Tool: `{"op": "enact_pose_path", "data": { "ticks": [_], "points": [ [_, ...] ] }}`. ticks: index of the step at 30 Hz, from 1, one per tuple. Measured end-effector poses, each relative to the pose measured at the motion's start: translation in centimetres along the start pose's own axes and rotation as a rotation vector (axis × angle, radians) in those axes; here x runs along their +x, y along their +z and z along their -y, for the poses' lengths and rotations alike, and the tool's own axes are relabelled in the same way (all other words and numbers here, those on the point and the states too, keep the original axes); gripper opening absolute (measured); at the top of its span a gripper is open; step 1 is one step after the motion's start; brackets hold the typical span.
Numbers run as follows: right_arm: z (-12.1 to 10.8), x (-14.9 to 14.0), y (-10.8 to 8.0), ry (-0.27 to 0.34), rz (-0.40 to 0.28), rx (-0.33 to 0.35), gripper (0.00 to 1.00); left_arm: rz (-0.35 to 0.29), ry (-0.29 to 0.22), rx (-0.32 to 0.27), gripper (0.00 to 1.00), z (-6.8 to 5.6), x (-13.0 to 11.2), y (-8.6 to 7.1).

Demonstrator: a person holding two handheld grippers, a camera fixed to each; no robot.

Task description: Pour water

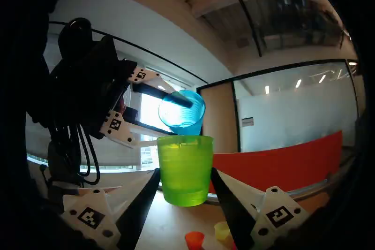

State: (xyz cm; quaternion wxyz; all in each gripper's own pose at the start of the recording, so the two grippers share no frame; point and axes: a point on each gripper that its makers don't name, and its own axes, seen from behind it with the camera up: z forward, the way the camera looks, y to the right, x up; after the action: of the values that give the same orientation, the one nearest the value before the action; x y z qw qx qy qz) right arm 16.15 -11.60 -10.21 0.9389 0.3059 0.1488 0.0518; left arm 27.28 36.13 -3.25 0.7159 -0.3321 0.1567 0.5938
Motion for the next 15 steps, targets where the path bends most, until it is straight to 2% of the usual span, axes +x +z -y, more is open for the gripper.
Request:
{"op": "enact_pose_path", "data": {
  "ticks": [15],
  "points": [
    [0.03,0.14,-0.01,0.001,-0.005,0.001,0.81,-0.004,0.015,0.007,0.80,0.22,0.31,-0.13]
  ]
}}
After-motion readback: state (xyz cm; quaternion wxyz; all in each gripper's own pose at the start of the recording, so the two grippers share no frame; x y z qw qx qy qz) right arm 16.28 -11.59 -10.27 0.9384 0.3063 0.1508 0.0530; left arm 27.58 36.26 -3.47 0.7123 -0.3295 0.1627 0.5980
